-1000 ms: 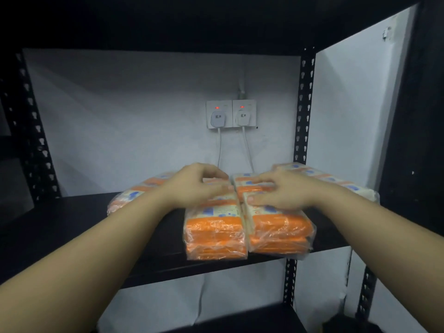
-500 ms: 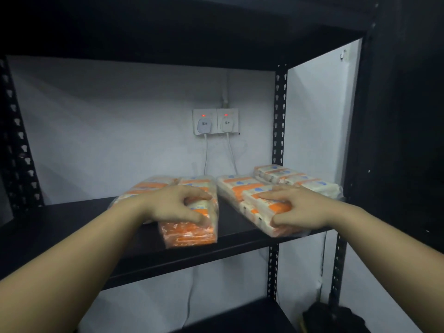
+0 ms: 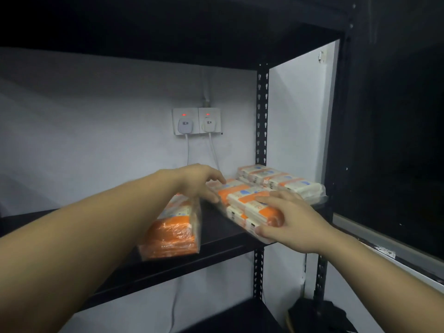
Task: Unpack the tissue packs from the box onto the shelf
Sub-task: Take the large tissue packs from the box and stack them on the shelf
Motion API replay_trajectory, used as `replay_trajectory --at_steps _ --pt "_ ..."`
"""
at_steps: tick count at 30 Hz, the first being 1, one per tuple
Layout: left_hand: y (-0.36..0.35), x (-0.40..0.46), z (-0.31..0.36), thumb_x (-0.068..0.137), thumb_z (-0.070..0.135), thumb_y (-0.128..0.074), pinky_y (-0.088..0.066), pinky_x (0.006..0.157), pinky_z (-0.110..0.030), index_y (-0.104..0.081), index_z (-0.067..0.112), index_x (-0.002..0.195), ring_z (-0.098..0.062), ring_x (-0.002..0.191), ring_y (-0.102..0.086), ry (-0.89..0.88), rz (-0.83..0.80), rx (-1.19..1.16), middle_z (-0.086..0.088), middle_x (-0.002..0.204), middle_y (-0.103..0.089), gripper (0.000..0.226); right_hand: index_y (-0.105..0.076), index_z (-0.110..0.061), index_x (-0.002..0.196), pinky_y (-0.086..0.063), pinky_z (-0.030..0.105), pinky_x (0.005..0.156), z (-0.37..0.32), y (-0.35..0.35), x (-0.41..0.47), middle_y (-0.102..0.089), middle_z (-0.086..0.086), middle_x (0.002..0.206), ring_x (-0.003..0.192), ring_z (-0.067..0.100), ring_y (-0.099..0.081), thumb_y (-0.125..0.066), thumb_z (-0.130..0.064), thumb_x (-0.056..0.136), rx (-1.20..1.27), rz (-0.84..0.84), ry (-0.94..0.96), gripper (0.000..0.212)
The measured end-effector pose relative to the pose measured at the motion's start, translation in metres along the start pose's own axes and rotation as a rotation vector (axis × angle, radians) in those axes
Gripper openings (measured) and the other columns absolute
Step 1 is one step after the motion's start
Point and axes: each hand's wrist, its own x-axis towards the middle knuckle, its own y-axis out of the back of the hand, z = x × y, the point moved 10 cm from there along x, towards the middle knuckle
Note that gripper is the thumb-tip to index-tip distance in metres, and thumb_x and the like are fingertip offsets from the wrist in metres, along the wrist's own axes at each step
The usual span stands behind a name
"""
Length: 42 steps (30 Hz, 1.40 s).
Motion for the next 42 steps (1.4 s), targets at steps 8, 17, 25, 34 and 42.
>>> replay_trajectory --at_steps 8,17,25,34,42 --pt "-0.014 0.028 -0.002 0.081 0.038 -0.086 -0.045 0.106 -0.039 -0.065 0.039 0.129 -0.019 0.119 -0.058 -0.087 0.059 -0.053 0.005 0.131 -0.065 0.052 -0.048 -0.059 0.142 -0.02 0.05 0.124 0.001 -0.002 0.002 -0.035 -0.022 0.156 0.154 0.012 -0.014 -0.06 -0.072 0.079 0.038 -0.034 0.038 0.065" --pt "-0.015 0.051 -0.066 0.084 0.06 -0.068 -0.034 0.117 -0.043 -0.036 0.037 0.154 -0.025 0.144 -0.04 0.163 -0.121 -0.101 0.0 0.16 -0.039 0.08 -0.014 -0.064 0.15 -0.04 0.051 0.114 0.011 0.004 -0.017 -0.021 -0.019 0.161 0.148 0.014 -0.026 -0.061 -0.097 0.055 0.007 0.059 -0.141 0.111" --pt "-0.022 0.072 -0.089 0.093 0.065 -0.059 -0.041 0.104 -0.037 -0.05 0.016 0.149 -0.025 0.131 -0.052 0.274 -0.021 -0.161 -0.004 0.151 -0.052 0.074 -0.046 -0.049 0.138 -0.043 0.022 0.082 0.019 0.007 -0.023 -0.042 -0.023 0.129 0.12 0.002 -0.046 -0.073 -0.079 0.052 0.129 0.24 -0.184 0.095" --pt "-0.022 0.072 -0.088 0.098 0.05 -0.058 -0.053 0.093 -0.038 -0.075 0.016 0.109 -0.021 0.099 -0.066 0.298 -0.026 -0.17 -0.003 0.111 -0.07 0.04 -0.056 -0.049 0.122 -0.04 0.011 0.077 0.023 0.018 -0.019 -0.046 -0.032 0.126 0.113 -0.01 -0.047 -0.079 -0.069 0.051 0.21 0.28 -0.154 0.077" --pt "0.019 0.079 -0.079 0.1 0.03 -0.067 -0.047 0.067 -0.025 -0.074 0.019 0.082 -0.015 0.081 -0.065 0.218 0.245 -0.396 -0.001 0.087 -0.07 0.022 -0.061 -0.048 0.115 -0.045 0.016 0.08 0.03 0.043 -0.021 -0.05 -0.035 0.118 0.108 -0.012 -0.05 -0.079 -0.071 0.046 0.23 0.367 -0.131 0.075"
